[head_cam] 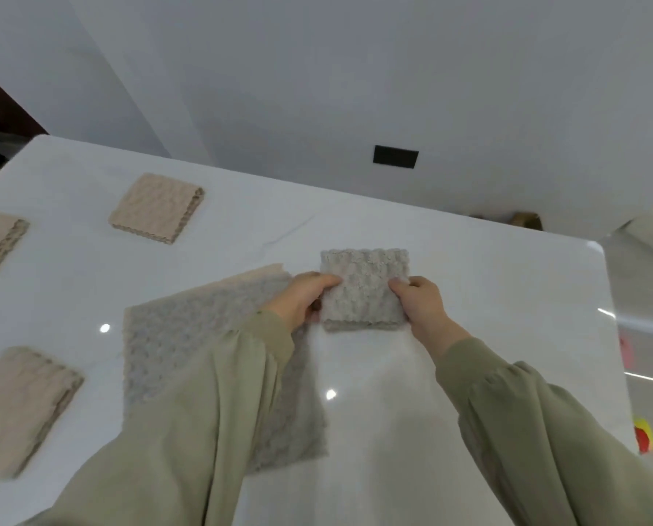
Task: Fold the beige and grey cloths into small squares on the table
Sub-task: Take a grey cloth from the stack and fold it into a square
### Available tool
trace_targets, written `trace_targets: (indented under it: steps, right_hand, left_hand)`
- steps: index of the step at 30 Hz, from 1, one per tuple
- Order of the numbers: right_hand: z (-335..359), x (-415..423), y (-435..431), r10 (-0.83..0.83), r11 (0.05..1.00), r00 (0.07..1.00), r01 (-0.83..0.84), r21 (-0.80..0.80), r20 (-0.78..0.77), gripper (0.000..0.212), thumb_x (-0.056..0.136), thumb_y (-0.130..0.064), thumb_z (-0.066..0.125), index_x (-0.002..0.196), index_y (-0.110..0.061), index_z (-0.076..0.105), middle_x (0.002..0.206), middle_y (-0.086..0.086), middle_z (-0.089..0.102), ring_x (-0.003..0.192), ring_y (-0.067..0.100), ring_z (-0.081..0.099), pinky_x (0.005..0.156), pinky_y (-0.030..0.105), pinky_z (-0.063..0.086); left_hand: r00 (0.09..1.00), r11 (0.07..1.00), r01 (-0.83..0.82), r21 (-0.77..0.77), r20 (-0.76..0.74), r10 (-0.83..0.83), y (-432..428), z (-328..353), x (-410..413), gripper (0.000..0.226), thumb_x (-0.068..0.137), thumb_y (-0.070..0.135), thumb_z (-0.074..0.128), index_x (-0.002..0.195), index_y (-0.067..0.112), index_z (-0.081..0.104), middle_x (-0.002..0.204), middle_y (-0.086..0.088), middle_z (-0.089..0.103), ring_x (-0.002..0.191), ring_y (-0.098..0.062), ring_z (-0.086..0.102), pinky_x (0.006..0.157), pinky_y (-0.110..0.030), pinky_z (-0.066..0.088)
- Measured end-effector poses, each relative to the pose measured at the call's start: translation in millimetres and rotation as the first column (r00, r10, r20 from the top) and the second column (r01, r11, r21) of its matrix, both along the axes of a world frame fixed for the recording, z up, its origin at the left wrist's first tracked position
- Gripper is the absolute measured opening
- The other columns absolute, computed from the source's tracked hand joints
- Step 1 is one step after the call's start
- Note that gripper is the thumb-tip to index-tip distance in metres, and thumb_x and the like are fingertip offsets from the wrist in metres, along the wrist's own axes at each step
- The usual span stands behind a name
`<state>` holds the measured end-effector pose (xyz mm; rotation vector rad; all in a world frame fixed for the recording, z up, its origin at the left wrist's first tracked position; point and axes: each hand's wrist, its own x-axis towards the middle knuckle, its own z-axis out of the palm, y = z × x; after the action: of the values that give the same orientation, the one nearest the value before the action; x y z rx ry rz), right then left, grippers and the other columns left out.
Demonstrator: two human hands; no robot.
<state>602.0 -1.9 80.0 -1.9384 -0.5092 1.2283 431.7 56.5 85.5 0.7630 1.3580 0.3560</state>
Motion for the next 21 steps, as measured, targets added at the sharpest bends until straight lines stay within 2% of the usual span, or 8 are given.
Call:
trace_targets:
  steps: [4, 7, 12, 14, 15, 17, 19, 21]
  right_hand:
    - [-5, 34, 14, 0.001, 1.000, 0.991, -0.001, -0.001, 0.136, 0.030, 0.088, -0.026, 0.062, 0.105, -0.001, 0.058, 0.094, 0.016, 0.063, 0.089, 0.034, 0.063, 0.076, 0.039, 0.051]
    - [-6, 54, 27, -0.043, 0.999, 0.980, 0.038, 0.028, 0.195, 0.035, 0.090, -0.028, 0.059, 0.114, -0.004, 0.054, 0.100, 0.009, 0.059, 0.082, 0.022, 0.054, 0.074, 0.033, 0.046]
    - [-7, 75, 33, -0.155, 0.986, 0.965, 0.136, 0.099, 0.211, 0.046, 0.093, -0.023, 0.056, 0.133, -0.008, 0.038, 0.116, 0.007, 0.051, 0.093, 0.016, 0.046, 0.079, 0.026, 0.039]
    - [-7, 74, 30, -0.097, 0.991, 0.932, 0.059, 0.118, 0.350, 0.055, 0.092, -0.020, 0.056, 0.140, -0.011, 0.030, 0.132, 0.010, 0.046, 0.102, 0.019, 0.048, 0.085, 0.029, 0.040]
    - [-8, 74, 28, -0.019, 0.994, 0.849, -0.039, 0.098, 0.527, 0.058, 0.091, -0.020, 0.056, 0.141, -0.011, 0.029, 0.138, 0.011, 0.040, 0.113, 0.024, 0.047, 0.093, 0.033, 0.040]
    - [-14, 73, 25, 0.195, 0.962, 0.532, -0.268, -0.055, 0.824, 0.060, 0.093, -0.026, 0.050, 0.145, -0.012, 0.023, 0.151, 0.015, 0.023, 0.135, 0.033, 0.029, 0.109, 0.042, 0.027]
    - [-21, 72, 23, 0.455, 0.846, 0.301, -0.440, -0.301, 0.838, 0.062, 0.098, -0.036, 0.033, 0.151, -0.017, 0.006, 0.159, 0.012, -0.001, 0.145, 0.031, 0.001, 0.116, 0.047, 0.007]
    - [-29, 71, 20, 0.642, 0.723, 0.220, -0.493, -0.484, 0.735, 0.062, 0.099, -0.045, 0.017, 0.150, -0.023, -0.009, 0.158, 0.007, -0.016, 0.145, 0.027, -0.014, 0.116, 0.049, -0.003]
  left_hand:
    - [0.982, 0.971, 0.112, 0.209, -0.173, -0.076, 19, 1, 38, 0.038, 0.085, 0.008, 0.063, 0.122, 0.013, 0.054, 0.112, -0.008, 0.061, 0.097, -0.025, 0.062, 0.076, -0.033, 0.054]
    - [0.973, 0.909, 0.156, 0.386, -0.218, -0.074, 37, 2, 68, 0.042, 0.086, 0.007, 0.062, 0.126, 0.013, 0.051, 0.119, -0.012, 0.059, 0.100, -0.027, 0.061, 0.071, -0.032, 0.054]
    - [0.930, 0.833, 0.241, 0.498, -0.363, -0.052, 48, -8, 102, 0.055, 0.089, 0.014, 0.058, 0.140, 0.016, 0.037, 0.128, -0.011, 0.052, 0.111, -0.025, 0.054, 0.098, -0.039, 0.046]
    - [0.890, 0.762, 0.339, 0.551, -0.450, -0.070, 43, -15, 105, 0.058, 0.092, 0.016, 0.053, 0.145, 0.018, 0.029, 0.141, -0.010, 0.041, 0.123, -0.027, 0.047, 0.105, -0.040, 0.039]
    - [0.854, 0.686, 0.425, 0.591, -0.513, -0.087, 39, -18, 105, 0.057, 0.093, 0.017, 0.049, 0.146, 0.018, 0.028, 0.145, -0.010, 0.035, 0.126, -0.028, 0.043, 0.107, -0.040, 0.036]
    - [0.706, 0.451, 0.668, 0.592, -0.696, -0.132, 33, -24, 103, 0.051, 0.097, 0.022, 0.043, 0.147, 0.020, 0.029, 0.154, -0.010, 0.024, 0.134, -0.029, 0.033, 0.109, -0.040, 0.032]
    - [0.482, 0.282, 0.862, 0.421, -0.854, -0.196, 31, -32, 99, 0.048, 0.101, 0.029, 0.033, 0.148, 0.025, 0.025, 0.159, -0.007, 0.012, 0.138, -0.029, 0.024, 0.110, -0.042, 0.028]
    - [0.306, 0.281, 0.931, 0.232, -0.916, -0.260, 32, -36, 95, 0.049, 0.103, 0.033, 0.024, 0.150, 0.030, 0.014, 0.160, -0.003, 0.003, 0.143, -0.027, 0.012, 0.114, -0.047, 0.018]
